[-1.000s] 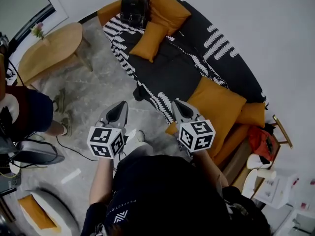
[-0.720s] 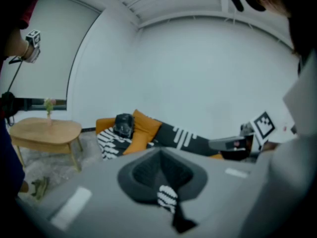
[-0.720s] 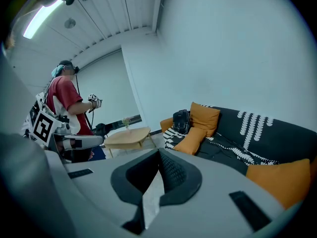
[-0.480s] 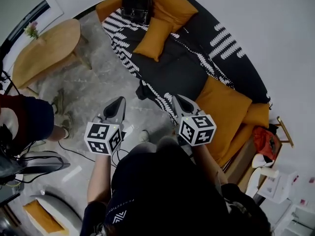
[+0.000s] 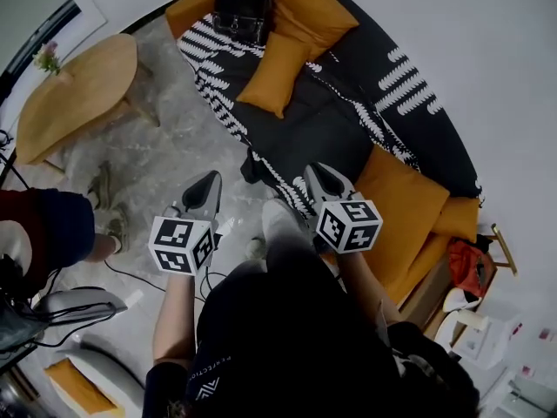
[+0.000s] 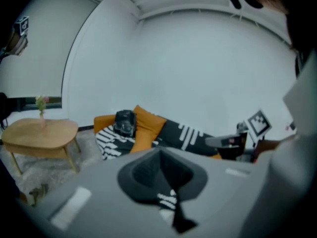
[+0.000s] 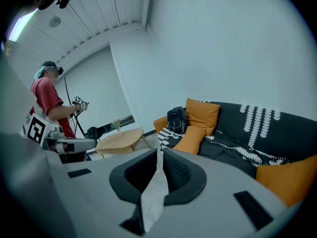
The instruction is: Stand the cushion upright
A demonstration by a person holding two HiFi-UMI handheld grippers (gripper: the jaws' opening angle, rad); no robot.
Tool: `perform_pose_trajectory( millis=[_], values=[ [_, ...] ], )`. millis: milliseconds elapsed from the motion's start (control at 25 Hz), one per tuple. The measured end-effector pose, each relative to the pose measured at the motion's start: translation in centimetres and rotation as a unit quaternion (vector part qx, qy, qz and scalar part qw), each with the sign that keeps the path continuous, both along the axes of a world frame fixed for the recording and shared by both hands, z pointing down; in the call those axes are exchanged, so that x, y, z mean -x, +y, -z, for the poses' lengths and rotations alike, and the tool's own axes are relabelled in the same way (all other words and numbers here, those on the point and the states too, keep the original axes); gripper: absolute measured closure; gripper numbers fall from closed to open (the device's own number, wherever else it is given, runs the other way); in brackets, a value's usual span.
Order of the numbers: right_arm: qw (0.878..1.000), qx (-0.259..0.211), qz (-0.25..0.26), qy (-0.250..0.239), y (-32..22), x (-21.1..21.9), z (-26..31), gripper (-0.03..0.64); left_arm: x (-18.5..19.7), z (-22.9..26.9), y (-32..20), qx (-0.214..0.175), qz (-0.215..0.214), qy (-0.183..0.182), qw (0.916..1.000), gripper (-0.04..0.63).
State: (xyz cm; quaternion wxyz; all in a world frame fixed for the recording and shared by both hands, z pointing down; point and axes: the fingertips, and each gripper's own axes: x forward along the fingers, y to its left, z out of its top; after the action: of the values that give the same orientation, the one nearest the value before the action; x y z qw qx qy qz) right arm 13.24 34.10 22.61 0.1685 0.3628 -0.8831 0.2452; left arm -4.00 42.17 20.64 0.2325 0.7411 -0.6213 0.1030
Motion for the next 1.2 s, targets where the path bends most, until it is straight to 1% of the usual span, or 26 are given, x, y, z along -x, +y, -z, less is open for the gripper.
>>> perform_pose_trajectory(
  millis=[200, 280, 520, 680, 800, 960, 1200],
  values=[
    [1.000, -0.013, 0.018, 0.016, -5.6, 2.3, -1.1, 0.563, 1.4, -1.1, -5.2, 0.005, 0.002, 0.004, 1.0000, 0.586],
    [1.000, -0.009, 0.019, 0.015, -7.8, 2.7, -1.6, 0.549, 1.5, -1.7, -7.5, 0.008, -0.002, 0.003, 1.0000, 0.586],
    [0.999, 0.023, 0.018, 0.013, -13.7, 3.1, -4.0, 0.523, 1.7, -4.2, -13.8, 0.020, -0.007, -0.012, 0.9997, 0.586],
    [0.999, 0.046, 0.022, 0.010, -16.9, 4.3, -5.8, 0.506, 2.6, -5.9, -17.2, 0.038, -0.002, -0.009, 0.9993, 0.584],
    [0.997, 0.069, 0.024, 0.011, -18.6, 4.7, -7.7, 0.497, 3.2, -7.2, -18.9, 0.054, 0.007, -0.004, 0.9985, 0.584],
    [0.995, 0.093, 0.028, 0.018, -21.0, 4.8, -10.3, 0.485, 3.9, -8.9, -21.2, 0.069, 0.018, -0.008, 0.9974, 0.583],
    [0.991, 0.117, 0.042, 0.038, -23.4, 5.7, -14.7, 0.475, 4.5, -12.7, -24.1, 0.098, 0.015, -0.010, 0.9950, 0.581]
  ],
)
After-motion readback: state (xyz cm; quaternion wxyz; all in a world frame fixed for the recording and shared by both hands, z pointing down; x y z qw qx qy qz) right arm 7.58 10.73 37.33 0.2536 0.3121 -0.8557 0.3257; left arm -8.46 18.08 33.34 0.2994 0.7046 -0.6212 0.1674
